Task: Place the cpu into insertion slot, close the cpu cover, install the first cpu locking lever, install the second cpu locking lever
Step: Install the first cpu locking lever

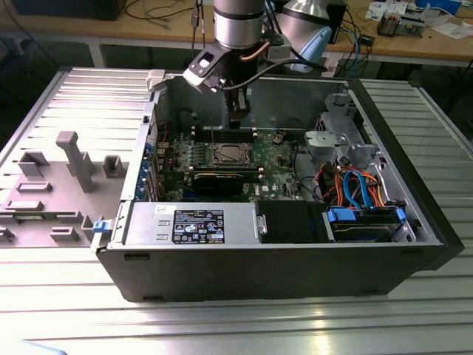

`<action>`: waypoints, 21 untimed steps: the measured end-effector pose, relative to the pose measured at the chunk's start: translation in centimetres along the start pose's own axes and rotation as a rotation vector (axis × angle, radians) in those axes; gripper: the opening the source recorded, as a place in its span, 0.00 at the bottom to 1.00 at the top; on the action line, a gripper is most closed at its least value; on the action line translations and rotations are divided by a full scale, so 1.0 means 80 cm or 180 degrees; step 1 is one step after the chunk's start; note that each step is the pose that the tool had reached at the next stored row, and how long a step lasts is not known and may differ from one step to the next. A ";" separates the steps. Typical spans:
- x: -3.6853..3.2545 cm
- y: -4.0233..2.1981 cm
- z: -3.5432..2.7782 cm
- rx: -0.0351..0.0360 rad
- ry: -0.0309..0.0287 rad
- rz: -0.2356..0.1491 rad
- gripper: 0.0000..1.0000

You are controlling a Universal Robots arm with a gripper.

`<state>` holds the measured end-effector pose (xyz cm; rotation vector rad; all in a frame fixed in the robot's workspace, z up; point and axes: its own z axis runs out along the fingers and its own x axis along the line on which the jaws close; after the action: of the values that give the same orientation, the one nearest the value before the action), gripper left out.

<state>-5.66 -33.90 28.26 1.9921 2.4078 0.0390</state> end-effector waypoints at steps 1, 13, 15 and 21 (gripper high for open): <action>0.0000 0.0000 0.0000 0.0000 0.0001 -0.0046 0.11; 0.0001 -0.0009 0.0005 0.0002 0.0015 -0.0592 0.11; 0.0002 -0.0013 0.0005 0.0003 0.0017 -0.0649 0.11; 0.0003 -0.0017 0.0008 0.0004 0.0020 -0.0836 0.11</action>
<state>-5.80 -33.90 28.19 1.6607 2.6503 0.0403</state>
